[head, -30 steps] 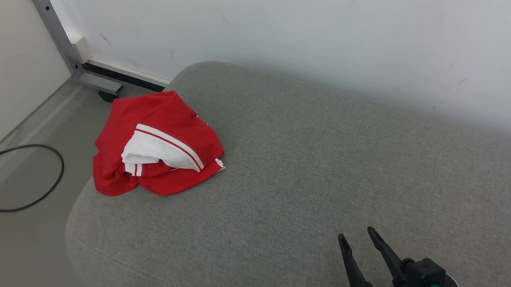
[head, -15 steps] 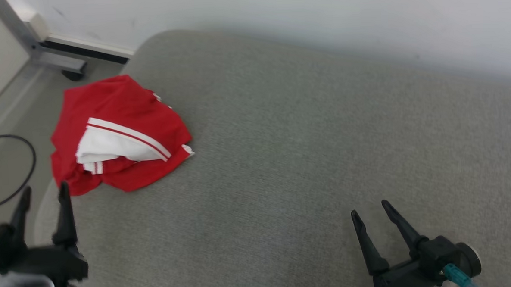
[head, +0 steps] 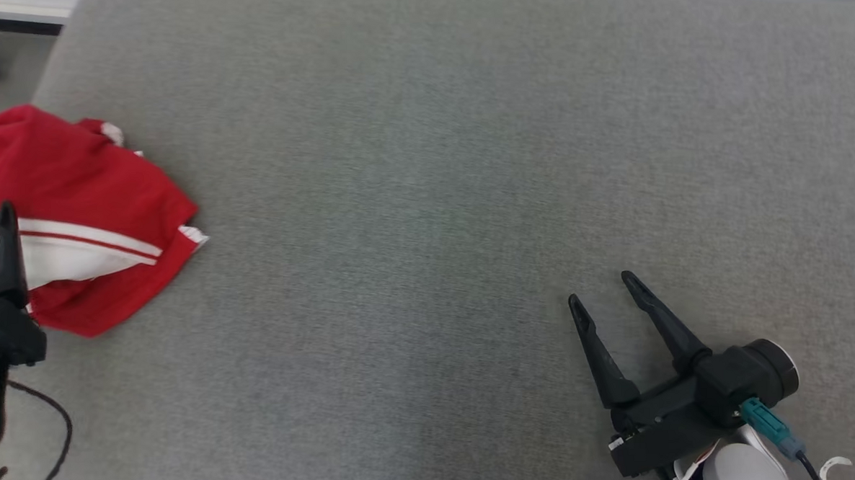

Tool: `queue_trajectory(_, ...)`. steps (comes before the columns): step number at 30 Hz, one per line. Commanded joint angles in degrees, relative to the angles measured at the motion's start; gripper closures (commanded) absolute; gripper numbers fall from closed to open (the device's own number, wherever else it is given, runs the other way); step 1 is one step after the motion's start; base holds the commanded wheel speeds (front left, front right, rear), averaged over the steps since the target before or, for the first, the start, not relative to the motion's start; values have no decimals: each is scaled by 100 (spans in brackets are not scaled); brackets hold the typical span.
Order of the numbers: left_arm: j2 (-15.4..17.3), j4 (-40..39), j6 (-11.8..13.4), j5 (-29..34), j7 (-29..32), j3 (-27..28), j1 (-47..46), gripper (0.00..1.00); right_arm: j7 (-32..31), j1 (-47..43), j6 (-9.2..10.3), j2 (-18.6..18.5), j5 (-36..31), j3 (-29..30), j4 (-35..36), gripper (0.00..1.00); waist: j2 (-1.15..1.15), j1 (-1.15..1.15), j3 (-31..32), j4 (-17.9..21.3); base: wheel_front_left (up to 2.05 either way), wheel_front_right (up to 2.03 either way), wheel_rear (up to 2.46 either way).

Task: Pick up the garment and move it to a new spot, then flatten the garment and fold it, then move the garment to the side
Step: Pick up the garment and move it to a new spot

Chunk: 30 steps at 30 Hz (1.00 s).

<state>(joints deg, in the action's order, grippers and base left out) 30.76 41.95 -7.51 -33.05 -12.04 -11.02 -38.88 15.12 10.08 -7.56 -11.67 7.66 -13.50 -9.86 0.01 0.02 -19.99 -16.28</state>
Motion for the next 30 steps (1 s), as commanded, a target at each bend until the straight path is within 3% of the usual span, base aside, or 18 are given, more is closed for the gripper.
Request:
queue_trajectory(1, 110, 188, 5, -157, 152, -145, -152, 0, 5, 53, 14, -24, 26, 7, 64, 0, -1, -2, -386, 401, 0, 0, 0)
queue_trajectory(7, 323, 735, 26, -179, 300, -351, -500, 0, 4, -9, 14, -40, -1, 47, 109, 0, -1, -2, -425, 470, 0, 0, 0)
queue_trajectory(14, 252, 1459, 270, 47, 140, -514, -803, 0, 4, -75, 14, 31, -6, 64, 55, 0, -1, -2, -302, 516, 0, 0, 0)
queue_trajectory(15, 230, 1529, 258, 41, 93, -527, -809, 69, 4, -86, 14, 48, 4, 66, 45, 0, -1, -2, -254, 523, 0, 0, 0)
queue_trajectory(16, 214, 1626, 262, 49, 61, -538, -804, 100, 4, -92, 14, 72, 20, 62, 34, 0, -1, -2, -194, 534, 0, 0, 0)
queue_trajectory(23, 87, 1818, 201, 16, -233, -532, -626, 100, 4, -284, 14, 301, 127, 99, -94, 0, -1, -2, 496, 677, 0, 0, 0)
queue_trajectory(30, 110, 992, 259, 253, -317, -310, -95, 100, 4, -782, 14, 539, 215, 197, -260, 0, -1, -2, 1526, 921, 0, 0, 0)
